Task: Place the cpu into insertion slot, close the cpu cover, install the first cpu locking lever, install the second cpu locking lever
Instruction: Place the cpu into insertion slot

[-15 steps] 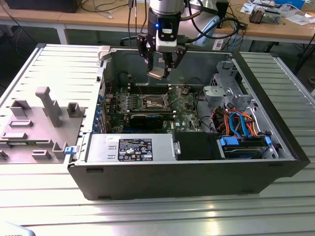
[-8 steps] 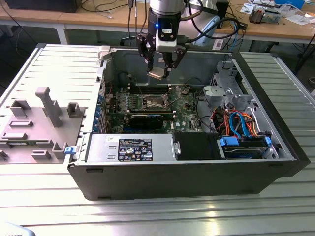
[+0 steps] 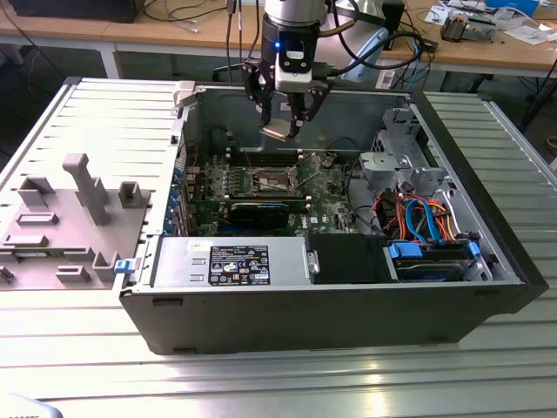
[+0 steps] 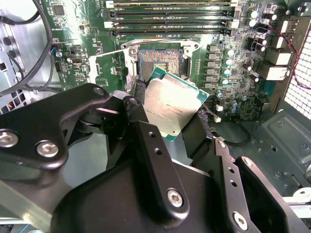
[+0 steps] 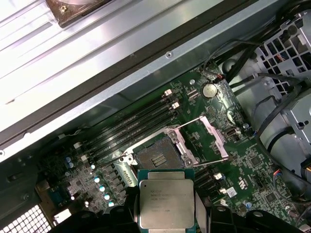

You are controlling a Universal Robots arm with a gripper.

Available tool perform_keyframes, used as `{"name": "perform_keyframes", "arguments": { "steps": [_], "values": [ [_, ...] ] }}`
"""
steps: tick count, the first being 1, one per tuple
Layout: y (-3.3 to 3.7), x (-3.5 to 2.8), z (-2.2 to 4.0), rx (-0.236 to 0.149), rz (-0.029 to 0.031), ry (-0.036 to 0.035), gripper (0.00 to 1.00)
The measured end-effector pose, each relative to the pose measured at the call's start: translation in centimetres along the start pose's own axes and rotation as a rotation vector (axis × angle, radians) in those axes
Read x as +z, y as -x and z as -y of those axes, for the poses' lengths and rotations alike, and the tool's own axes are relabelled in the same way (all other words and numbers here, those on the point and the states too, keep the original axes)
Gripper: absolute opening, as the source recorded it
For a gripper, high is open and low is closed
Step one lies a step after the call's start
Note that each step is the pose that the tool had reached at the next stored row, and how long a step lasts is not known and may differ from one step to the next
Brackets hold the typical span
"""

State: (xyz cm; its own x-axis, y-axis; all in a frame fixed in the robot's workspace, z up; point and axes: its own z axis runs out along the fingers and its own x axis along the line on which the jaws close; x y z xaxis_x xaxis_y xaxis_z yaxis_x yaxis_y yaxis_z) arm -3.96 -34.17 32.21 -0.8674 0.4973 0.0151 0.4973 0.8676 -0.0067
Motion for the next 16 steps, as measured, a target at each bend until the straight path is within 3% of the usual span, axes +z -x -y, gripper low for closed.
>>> {"name": "perform_keyframes", "arguments": {
  "steps": [16],
  "values": [
    [0.0,0.01,0.0,0.008,-0.0001,0.0001,0.55]
  ]
}}
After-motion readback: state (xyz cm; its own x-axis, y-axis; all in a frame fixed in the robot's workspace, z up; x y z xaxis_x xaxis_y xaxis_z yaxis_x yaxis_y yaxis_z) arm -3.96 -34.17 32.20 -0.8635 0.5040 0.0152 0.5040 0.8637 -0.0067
